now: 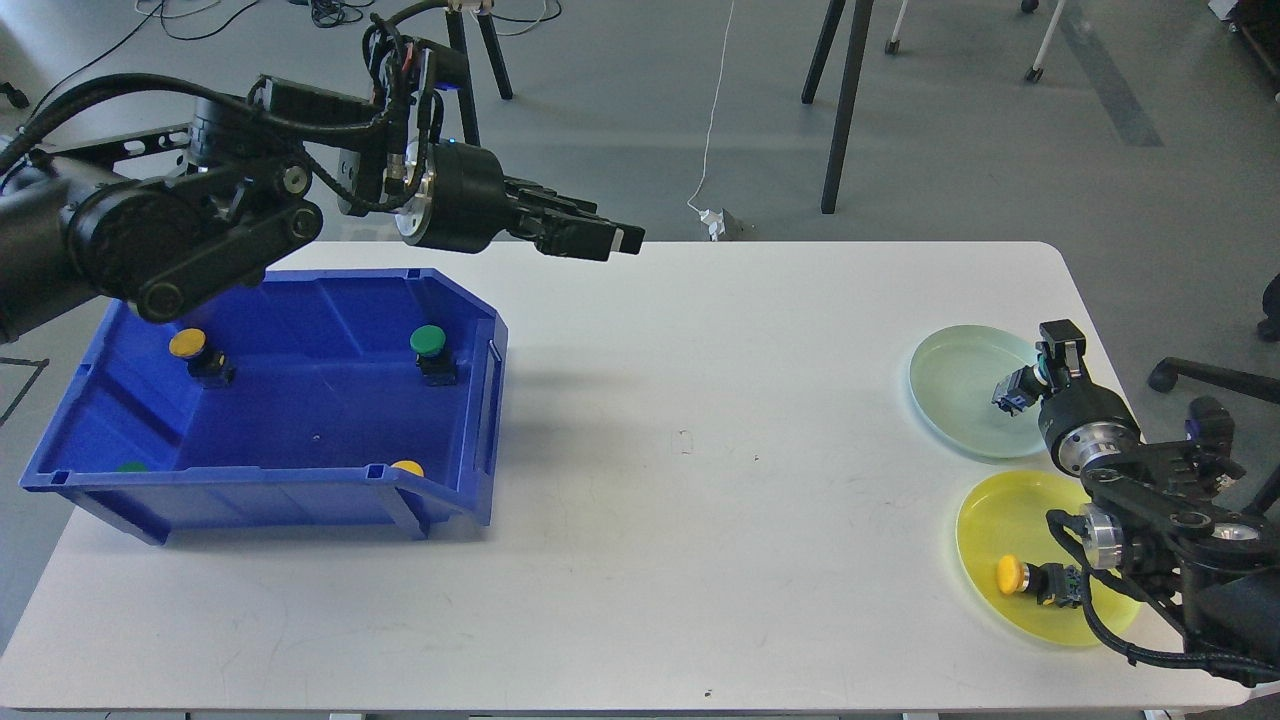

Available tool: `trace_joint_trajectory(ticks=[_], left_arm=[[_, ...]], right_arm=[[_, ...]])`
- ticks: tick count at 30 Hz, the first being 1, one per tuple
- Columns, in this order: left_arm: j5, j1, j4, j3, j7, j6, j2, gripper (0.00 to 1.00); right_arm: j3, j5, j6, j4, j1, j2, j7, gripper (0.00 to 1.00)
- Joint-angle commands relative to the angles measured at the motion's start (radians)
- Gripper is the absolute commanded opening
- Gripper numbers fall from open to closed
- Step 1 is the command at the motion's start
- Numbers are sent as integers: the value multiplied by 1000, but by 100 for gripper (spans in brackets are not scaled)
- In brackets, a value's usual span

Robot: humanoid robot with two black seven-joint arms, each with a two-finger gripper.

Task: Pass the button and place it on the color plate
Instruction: 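Open the right gripper and raise it from the teal plate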

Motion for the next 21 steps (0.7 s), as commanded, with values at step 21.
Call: trace_joint_trajectory(ticks=[21], left_arm=[[-1072, 342, 320, -341, 0, 0, 25, 92]], right_arm=[[486, 44, 384, 478, -8, -118, -5, 95]])
